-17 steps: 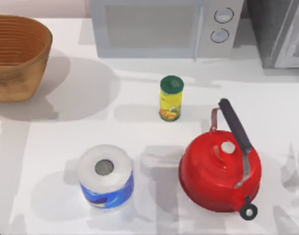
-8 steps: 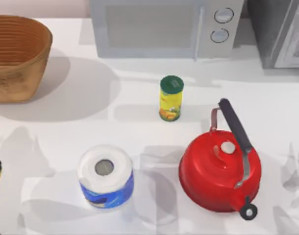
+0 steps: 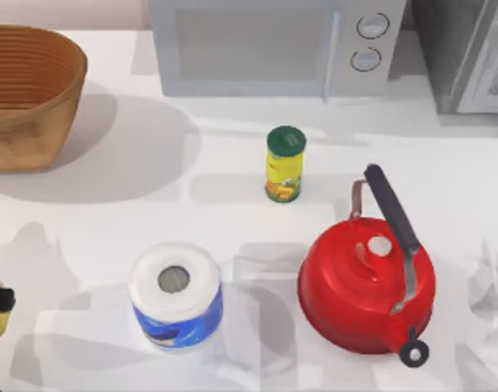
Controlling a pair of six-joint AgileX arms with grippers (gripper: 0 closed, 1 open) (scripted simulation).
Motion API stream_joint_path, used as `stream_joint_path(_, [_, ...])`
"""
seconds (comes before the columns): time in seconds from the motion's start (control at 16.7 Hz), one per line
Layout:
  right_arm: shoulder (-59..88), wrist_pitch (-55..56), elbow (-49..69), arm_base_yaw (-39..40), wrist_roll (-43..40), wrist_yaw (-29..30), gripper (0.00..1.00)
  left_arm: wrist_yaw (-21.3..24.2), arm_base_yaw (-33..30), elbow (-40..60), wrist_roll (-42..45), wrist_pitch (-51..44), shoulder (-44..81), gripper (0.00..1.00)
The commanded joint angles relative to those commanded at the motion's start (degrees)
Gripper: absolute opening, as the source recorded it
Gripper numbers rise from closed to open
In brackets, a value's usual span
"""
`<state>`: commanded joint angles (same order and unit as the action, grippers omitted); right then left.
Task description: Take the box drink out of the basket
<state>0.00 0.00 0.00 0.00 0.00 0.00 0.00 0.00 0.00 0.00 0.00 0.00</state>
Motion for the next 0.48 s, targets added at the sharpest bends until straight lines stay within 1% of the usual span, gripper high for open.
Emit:
stream_joint_path(0.12, [0.0,0.0,0.0,0.0,0.0,0.0,1.0,0.02,0.17,0.08,0.11,0.08,0.26,0.0])
stream_joint_path(0.24, [0.0,0.0,0.0,0.0,0.0,0.0,1.0,-1.73,-0.88,0.71,-0.1,0.9,1.9,0.0])
stream_joint_path(0.36, [0.0,0.0,0.0,0.0,0.0,0.0,1.0,-5.82,-3.29,2.18,-0.61,2.78,5.68,0.0])
stream_joint_path(0.48, [0.0,0.0,0.0,0.0,0.0,0.0,1.0,-11.91,-6.83,4.34,-1.37,5.54,11.27,0.0])
